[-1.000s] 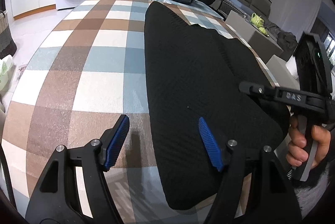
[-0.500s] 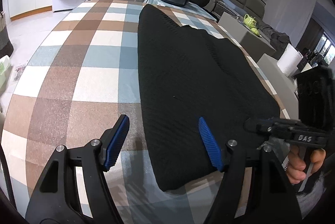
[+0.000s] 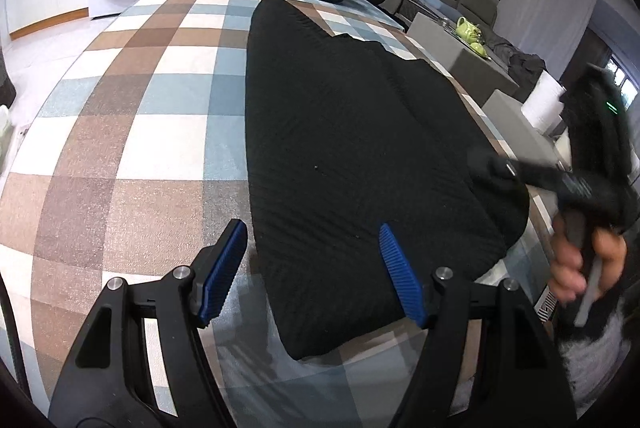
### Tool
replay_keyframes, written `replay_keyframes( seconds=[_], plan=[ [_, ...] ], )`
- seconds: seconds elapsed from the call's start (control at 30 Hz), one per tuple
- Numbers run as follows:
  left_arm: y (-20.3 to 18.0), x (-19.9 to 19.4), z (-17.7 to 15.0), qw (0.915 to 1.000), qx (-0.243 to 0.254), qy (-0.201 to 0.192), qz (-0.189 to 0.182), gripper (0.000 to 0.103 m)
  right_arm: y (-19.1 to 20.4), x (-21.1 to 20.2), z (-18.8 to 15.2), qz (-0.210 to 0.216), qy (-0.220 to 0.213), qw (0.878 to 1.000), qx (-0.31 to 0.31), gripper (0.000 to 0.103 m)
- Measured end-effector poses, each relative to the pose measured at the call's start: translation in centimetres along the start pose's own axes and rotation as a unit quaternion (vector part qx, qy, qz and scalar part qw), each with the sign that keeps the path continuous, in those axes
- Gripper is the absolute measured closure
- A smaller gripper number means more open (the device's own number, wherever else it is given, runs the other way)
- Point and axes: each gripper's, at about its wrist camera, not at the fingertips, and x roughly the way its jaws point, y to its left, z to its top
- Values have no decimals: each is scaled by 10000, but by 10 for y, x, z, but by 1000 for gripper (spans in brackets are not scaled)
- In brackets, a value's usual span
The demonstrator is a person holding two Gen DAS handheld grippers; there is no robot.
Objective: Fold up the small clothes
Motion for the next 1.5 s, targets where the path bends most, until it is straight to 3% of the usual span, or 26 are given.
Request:
replay_keyframes(
  seconds=[0.13,0.2,0.4,0.57,0.67,0.7,0.8,0.97,1.07,1.13,1.2,1.27,1.33,1.4,1.43,1.5],
  plan=[
    [4,0,2,10000,-36,-10,19,37,-28,34,30,-272,57,9981,558,64],
    [6,1,3,10000,-76,-4,33,37,-33,43,42,-193,-75,9977,651,66],
    [19,1,12,9995,-291,-86,60,37,-31,62,68,-176,73,9964,830,97],
    [28,-6,22,9984,-486,-270,111,37,-17,26,90,40,-682,9969,383,99],
    [32,-2,27,9980,-556,-257,153,37,-43,17,95,-205,-614,9962,583,98],
    [33,0,29,9979,-574,-239,166,37,-52,24,95,-286,-393,9966,669,98],
    [32,8,32,9980,-586,-162,197,37,-79,42,85,-507,184,9931,1041,93],
    [24,16,31,9988,-463,-82,141,37,-74,20,41,350,202,9935,1060,85],
    [17,20,29,9994,-334,-37,107,37,-61,14,15,492,330,9941,909,84],
    [14,22,28,9996,-265,-19,104,37,-53,8,1,381,250,9964,711,88],
    [13,23,28,9996,-257,5,120,37,-44,1,-4,247,83,9985,472,98],
    [12,22,27,9996,-242,-7,155,37,-37,-11,-10,496,-141,9978,427,99],
    [12,21,27,9996,-239,-27,154,37,-39,-13,-11,273,-146,9985,457,98],
    [12,20,26,9995,-248,-2,171,37,-47,-5,-15,-105,158,9983,544,98],
    [12,19,26,9995,-245,5,186,37,-48,-4,-16,-147,235,9980,567,97],
    [10,14,23,9997,-189,-25,171,37,-47,-21,-19,58,-31,9982,596,91]
  ],
)
